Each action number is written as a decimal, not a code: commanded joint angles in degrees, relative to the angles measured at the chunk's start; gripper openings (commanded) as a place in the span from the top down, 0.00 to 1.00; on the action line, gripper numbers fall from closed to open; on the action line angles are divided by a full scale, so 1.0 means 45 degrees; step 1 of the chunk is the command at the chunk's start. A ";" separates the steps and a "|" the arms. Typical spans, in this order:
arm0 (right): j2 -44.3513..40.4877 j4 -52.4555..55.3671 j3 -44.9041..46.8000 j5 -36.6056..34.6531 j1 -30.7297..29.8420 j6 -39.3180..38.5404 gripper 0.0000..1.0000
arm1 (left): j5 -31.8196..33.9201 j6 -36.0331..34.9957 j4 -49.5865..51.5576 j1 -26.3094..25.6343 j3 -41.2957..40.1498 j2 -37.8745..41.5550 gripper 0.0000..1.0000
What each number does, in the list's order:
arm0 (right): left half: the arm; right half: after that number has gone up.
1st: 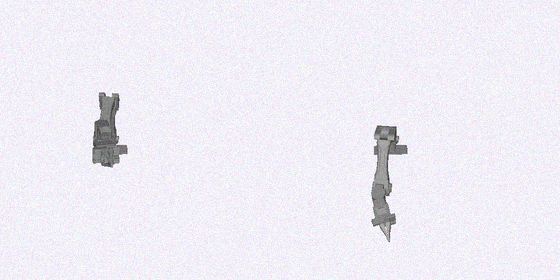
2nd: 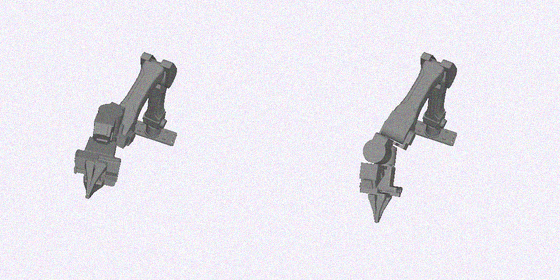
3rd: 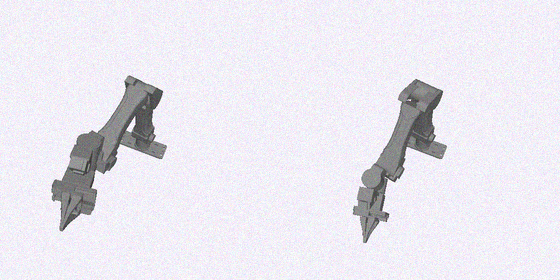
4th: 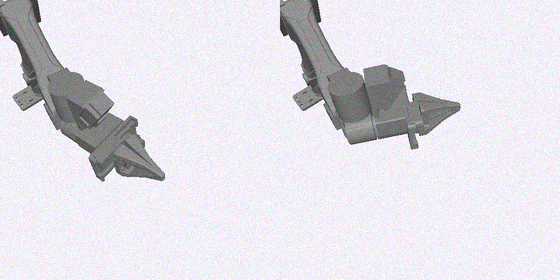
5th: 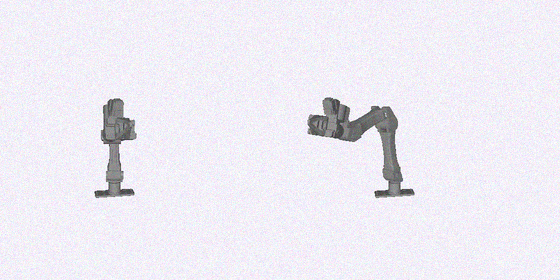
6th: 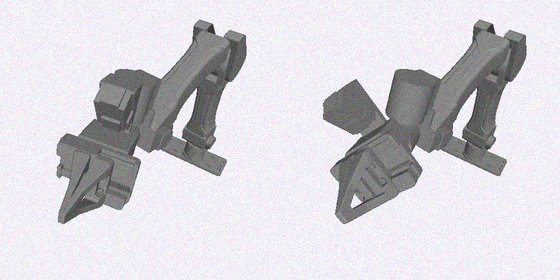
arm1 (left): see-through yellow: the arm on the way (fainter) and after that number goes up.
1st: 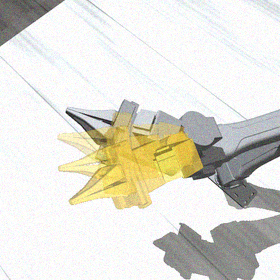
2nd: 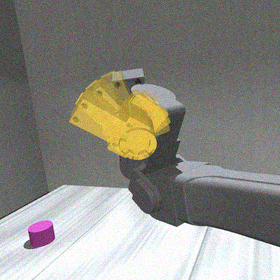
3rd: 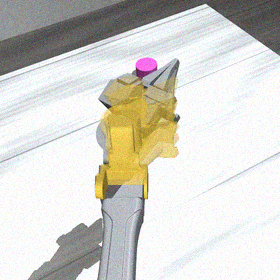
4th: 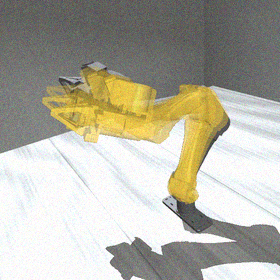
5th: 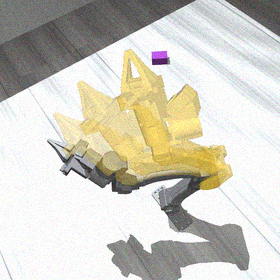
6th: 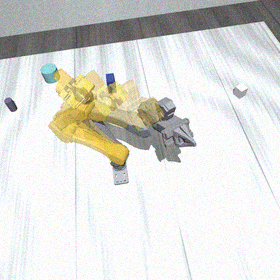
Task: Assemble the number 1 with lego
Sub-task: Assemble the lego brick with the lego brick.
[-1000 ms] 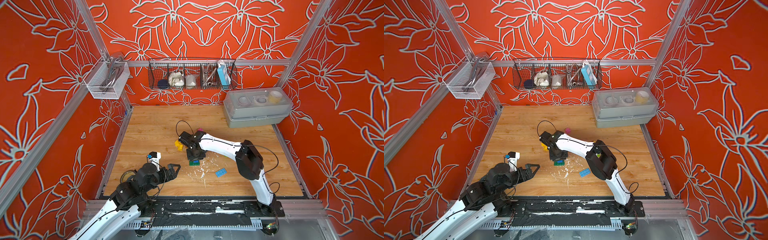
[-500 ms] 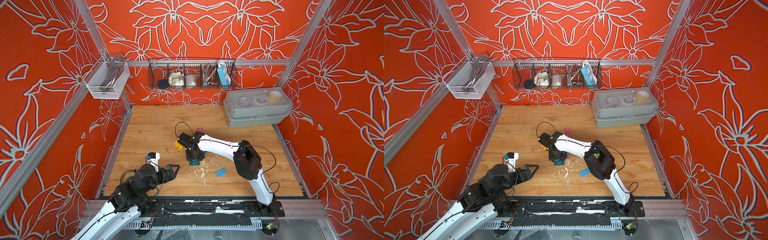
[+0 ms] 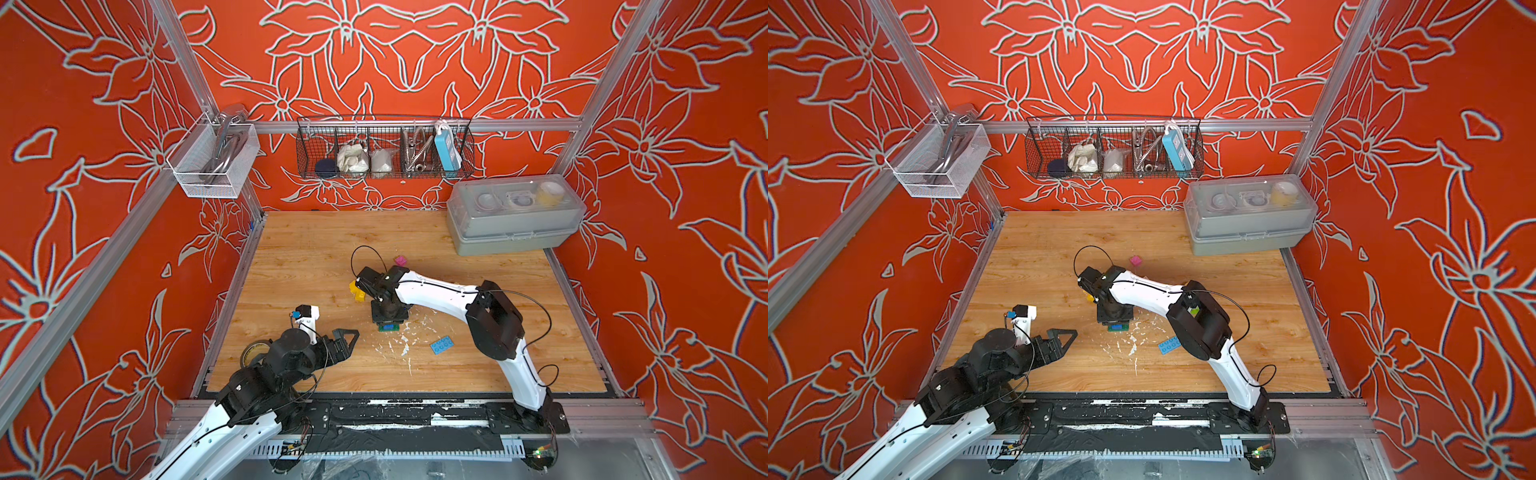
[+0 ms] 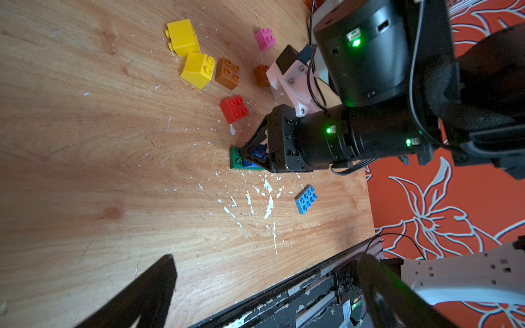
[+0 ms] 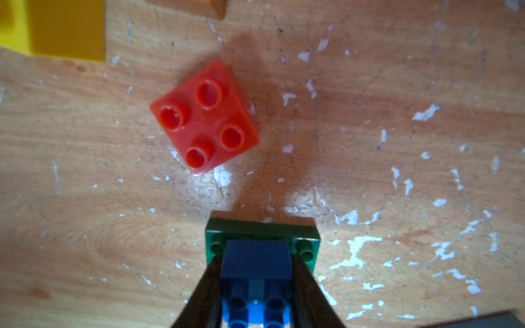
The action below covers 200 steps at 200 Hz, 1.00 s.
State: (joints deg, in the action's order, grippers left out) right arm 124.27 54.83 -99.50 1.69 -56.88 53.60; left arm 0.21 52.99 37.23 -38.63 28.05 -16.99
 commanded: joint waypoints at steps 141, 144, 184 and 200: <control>0.0804 0.0483 -0.0034 -0.0061 0.0375 0.0354 0.93 | 0.0207 0.0060 0.0027 0.0070 -0.0119 -0.0052 0.00; 0.0830 0.0549 -0.0112 -0.0078 0.0375 0.0376 0.94 | 0.0205 0.0057 0.0027 0.0069 -0.0130 -0.0052 0.00; 0.1512 0.1448 -0.1129 -0.0253 0.0268 0.0509 0.92 | 0.0226 0.0060 0.0083 0.0080 -0.0123 0.0063 0.00; 0.1699 0.1829 -0.1286 -0.0446 0.0210 0.0715 0.92 | 0.0247 0.0079 0.0143 0.0082 -0.0123 0.0189 0.00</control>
State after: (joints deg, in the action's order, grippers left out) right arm 127.81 59.37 -104.84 2.92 -55.96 54.89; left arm 0.38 53.43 37.26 -38.61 28.05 -17.02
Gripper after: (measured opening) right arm 0.352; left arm 0.997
